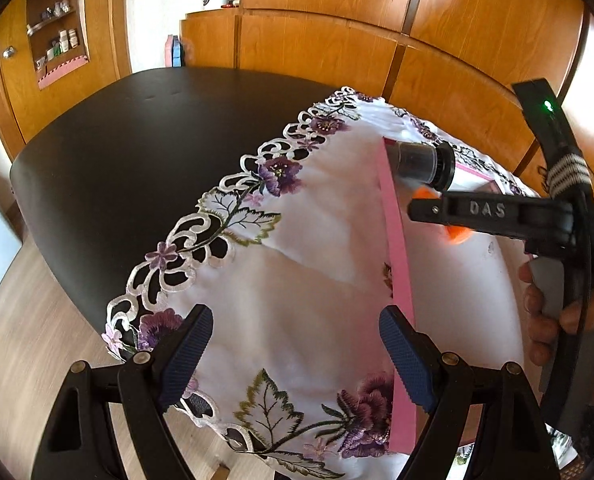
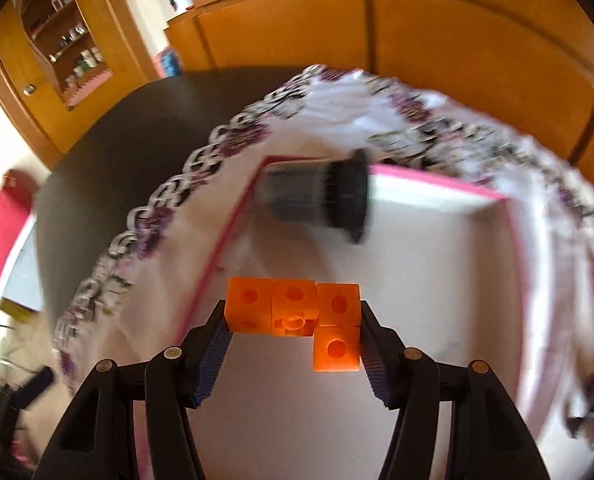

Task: Organize rigid objects
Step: 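Carry the orange cubes into the tray and release with the right gripper, then grasp the brown pegged stand with the left gripper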

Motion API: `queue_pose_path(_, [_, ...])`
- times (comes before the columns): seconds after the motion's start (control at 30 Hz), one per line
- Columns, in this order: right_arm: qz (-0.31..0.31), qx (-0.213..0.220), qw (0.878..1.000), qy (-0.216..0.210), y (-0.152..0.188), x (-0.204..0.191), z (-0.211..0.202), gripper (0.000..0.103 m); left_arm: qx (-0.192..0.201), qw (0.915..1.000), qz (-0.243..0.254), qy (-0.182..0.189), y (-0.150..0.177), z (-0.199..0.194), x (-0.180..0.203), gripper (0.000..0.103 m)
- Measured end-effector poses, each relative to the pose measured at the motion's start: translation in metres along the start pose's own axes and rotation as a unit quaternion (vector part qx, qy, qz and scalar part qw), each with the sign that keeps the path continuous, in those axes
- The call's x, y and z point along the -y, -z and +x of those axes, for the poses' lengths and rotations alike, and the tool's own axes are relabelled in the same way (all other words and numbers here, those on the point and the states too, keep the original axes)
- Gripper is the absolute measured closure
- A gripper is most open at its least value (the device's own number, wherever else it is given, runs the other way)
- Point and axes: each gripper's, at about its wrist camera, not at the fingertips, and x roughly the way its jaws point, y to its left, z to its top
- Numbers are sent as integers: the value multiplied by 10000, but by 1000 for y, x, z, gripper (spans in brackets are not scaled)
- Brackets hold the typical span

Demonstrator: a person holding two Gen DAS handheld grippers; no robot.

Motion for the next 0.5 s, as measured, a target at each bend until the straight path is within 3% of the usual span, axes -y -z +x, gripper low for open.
queue_pose_path(0.2, [1, 104, 9999, 13, 9, 5, -13, 37, 8, 9999, 91, 43, 1, 1, 6, 17])
queue_pose_path(0.5, [172, 529, 9980, 293, 32, 32, -64, 37, 126, 9994, 277, 158, 1, -10, 21, 17])
